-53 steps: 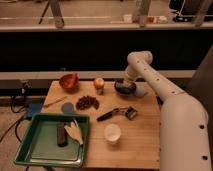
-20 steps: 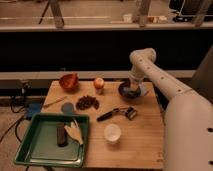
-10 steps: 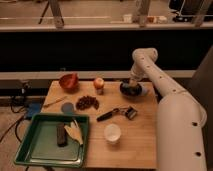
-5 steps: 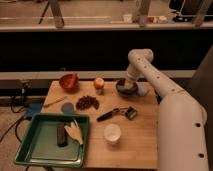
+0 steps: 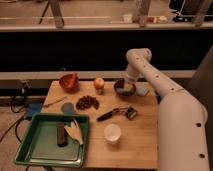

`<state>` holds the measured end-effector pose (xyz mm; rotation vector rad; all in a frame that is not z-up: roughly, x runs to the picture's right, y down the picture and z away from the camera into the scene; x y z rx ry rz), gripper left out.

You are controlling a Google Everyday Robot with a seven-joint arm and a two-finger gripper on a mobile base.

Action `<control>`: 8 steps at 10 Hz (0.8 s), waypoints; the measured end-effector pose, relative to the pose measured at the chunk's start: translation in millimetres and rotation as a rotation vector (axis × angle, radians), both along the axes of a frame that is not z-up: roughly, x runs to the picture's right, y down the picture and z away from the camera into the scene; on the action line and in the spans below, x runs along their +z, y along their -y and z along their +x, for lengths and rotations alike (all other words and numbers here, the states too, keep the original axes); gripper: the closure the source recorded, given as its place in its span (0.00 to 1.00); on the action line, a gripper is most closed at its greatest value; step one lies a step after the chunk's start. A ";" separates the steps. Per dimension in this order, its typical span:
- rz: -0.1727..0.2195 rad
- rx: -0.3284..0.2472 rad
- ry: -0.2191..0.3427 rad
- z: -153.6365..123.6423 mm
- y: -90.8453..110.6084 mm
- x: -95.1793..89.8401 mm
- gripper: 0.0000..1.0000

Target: Wipe purple bowl with sponge

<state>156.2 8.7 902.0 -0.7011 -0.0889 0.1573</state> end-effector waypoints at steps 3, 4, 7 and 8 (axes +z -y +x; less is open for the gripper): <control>-0.015 -0.006 -0.075 22.2 1.6 -9.6 1.00; -0.015 -0.005 -0.102 28.2 4.6 -9.4 1.00; 0.007 0.001 -0.160 46.3 15.8 -1.6 1.00; 0.018 0.007 -0.170 47.0 22.0 6.8 1.00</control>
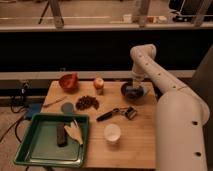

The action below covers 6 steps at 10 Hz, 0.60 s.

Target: Wipe purple bowl with sponge

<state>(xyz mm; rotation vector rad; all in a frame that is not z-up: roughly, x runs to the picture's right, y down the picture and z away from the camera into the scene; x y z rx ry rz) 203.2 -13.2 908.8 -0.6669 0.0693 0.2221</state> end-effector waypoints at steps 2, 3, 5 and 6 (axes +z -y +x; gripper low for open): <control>0.021 0.009 -0.004 -1.8 11.6 16.0 1.00; 0.029 0.014 0.000 -2.4 15.0 20.7 1.00; 0.037 0.023 0.028 -6.2 18.1 25.1 1.00; 0.035 0.023 0.057 -14.6 17.4 25.1 1.00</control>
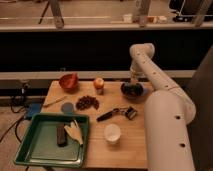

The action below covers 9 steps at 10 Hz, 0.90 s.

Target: Wipe purple bowl with sponge

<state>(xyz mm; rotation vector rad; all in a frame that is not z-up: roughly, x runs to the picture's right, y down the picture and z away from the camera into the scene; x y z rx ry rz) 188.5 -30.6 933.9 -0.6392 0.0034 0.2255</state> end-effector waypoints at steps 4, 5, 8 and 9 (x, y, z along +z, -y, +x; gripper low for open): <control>-0.035 -0.042 0.097 -36.7 -17.8 -10.3 1.00; -0.046 -0.054 0.114 -41.4 -24.3 -15.2 1.00; -0.065 -0.071 0.121 -40.0 -35.4 -32.4 1.00; -0.072 -0.074 0.111 -34.2 -37.7 -37.9 1.00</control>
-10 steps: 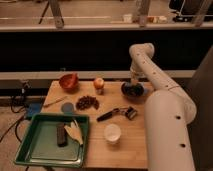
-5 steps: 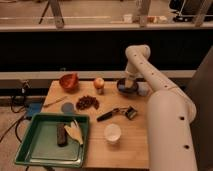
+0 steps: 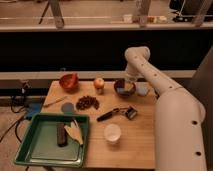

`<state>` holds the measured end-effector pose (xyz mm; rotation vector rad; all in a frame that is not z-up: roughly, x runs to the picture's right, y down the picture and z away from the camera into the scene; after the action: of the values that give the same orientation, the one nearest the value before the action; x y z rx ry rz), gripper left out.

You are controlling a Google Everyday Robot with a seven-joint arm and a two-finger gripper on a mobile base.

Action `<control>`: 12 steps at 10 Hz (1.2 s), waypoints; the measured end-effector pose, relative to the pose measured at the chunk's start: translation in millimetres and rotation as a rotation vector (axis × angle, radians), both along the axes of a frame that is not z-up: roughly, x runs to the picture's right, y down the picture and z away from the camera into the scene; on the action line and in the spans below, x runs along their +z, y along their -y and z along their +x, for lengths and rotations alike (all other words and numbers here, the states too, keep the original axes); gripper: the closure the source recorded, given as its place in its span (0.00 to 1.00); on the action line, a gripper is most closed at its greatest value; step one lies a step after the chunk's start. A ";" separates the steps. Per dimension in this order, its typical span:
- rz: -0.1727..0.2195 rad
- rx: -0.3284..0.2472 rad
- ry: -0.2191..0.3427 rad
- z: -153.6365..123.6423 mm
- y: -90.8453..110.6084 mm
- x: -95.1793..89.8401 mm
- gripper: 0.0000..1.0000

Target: Wipe purple bowl with sponge

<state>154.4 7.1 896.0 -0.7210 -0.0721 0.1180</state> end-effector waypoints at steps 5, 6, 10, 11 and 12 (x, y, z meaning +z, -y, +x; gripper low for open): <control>-0.032 -0.002 -0.109 49.6 0.2 -3.6 1.00; -0.027 -0.001 -0.134 57.3 5.0 0.0 1.00; 0.004 0.008 -0.161 57.2 33.9 27.8 1.00; 0.007 0.010 -0.154 53.8 37.0 33.9 1.00; 0.007 0.009 -0.144 49.3 37.1 36.7 1.00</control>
<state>203.6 -30.0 932.7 -0.7039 0.0614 0.1778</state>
